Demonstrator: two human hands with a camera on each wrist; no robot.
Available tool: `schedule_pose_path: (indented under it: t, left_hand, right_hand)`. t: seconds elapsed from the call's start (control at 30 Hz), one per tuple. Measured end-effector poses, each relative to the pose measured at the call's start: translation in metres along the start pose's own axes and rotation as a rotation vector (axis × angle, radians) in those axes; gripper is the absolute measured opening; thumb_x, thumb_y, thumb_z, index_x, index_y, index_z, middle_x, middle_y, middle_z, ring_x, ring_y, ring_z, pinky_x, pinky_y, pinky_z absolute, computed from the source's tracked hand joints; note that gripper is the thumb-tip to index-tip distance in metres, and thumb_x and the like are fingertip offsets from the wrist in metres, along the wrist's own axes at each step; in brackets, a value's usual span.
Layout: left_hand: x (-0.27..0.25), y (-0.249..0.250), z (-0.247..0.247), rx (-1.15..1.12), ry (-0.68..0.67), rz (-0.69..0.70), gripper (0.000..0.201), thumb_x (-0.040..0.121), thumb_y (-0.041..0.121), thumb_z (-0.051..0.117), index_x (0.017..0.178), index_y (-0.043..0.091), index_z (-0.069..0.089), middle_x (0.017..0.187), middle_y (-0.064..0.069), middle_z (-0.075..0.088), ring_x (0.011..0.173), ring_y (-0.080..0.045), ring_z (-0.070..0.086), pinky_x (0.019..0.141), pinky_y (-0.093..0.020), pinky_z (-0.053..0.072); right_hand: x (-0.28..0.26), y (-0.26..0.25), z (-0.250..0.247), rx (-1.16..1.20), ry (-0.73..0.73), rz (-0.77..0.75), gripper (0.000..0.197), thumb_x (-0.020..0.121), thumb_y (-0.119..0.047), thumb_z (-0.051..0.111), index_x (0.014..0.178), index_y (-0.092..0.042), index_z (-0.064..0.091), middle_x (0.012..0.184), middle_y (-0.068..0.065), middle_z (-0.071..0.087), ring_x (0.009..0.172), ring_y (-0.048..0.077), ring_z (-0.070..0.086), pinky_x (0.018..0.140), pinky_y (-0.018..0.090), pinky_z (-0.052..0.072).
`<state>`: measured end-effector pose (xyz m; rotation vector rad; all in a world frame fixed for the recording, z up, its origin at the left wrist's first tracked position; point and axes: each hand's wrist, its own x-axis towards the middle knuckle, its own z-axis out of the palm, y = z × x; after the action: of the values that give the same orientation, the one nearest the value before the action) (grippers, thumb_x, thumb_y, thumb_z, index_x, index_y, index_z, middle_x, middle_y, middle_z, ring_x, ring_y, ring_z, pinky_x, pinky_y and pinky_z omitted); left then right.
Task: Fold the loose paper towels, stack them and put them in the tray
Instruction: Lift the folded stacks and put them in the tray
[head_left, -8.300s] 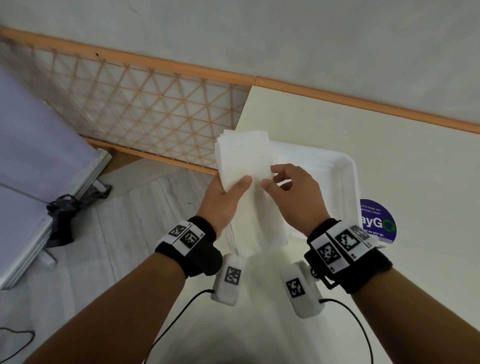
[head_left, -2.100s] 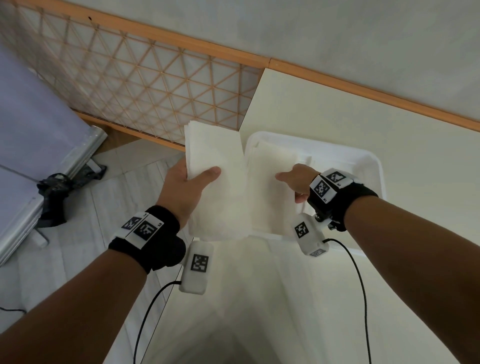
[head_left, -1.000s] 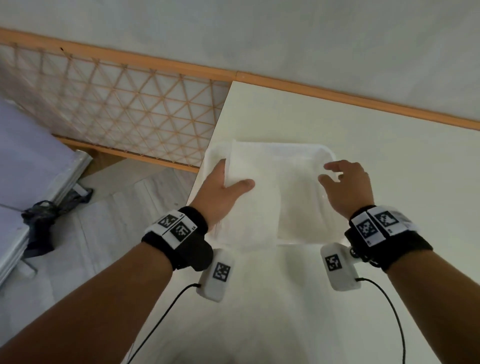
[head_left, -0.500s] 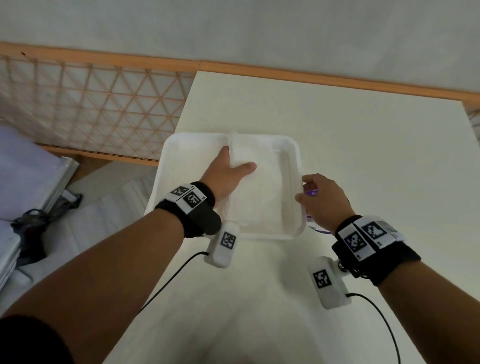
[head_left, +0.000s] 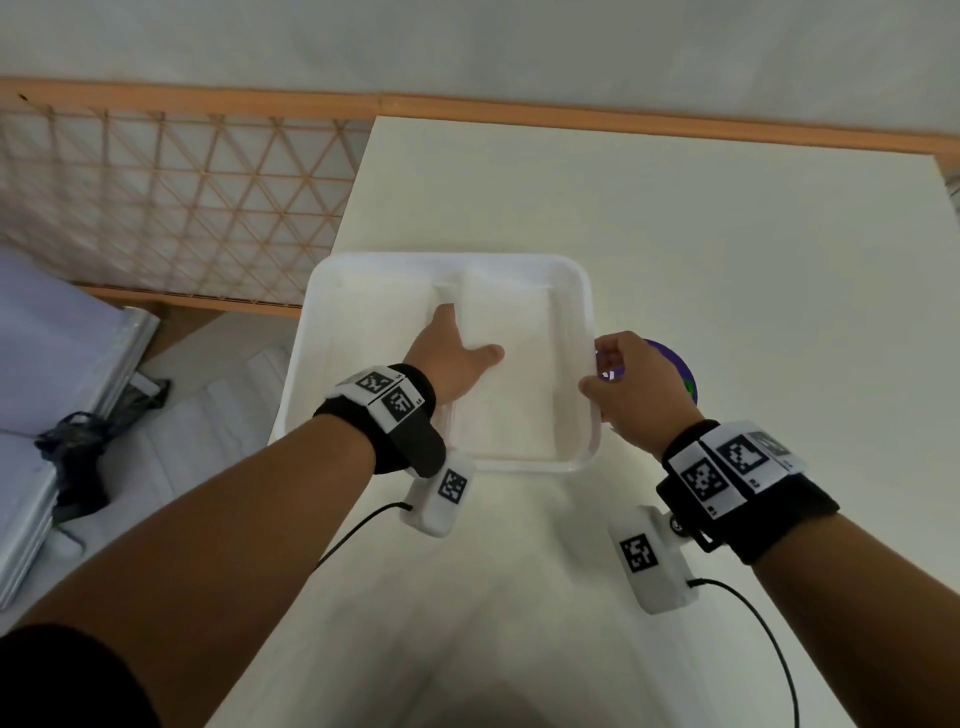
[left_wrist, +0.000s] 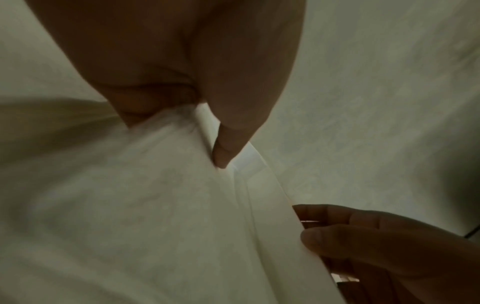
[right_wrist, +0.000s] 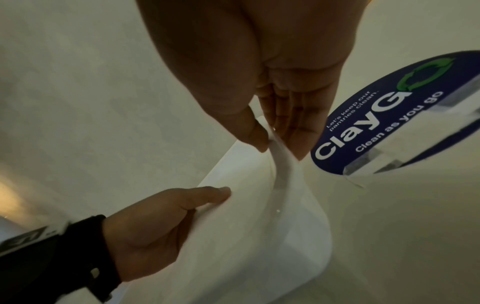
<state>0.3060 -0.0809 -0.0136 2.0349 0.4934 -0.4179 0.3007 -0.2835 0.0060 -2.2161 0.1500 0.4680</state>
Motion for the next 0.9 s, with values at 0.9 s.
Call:
schedule_pose_path:
  t: [0.9]
  left_hand:
    - [0.009, -0.005, -0.013, 0.467, -0.021, 0.027, 0.07, 0.09, 0.034, 0.061, 0.143, 0.004, 0.028, 0.138, -0.012, 0.041, 0.124, -0.027, 0.046, 0.102, -0.036, 0.039]
  right_hand:
    - [-0.002, -0.006, -0.001, -0.027, -0.046, -0.028, 0.047, 0.083, -0.009, 0.057, 0.129, -0.021, 0.052, 0.1, 0.0, 0.06, 0.095, 0.022, 0.059, 0.083, 0.047, 0.054]
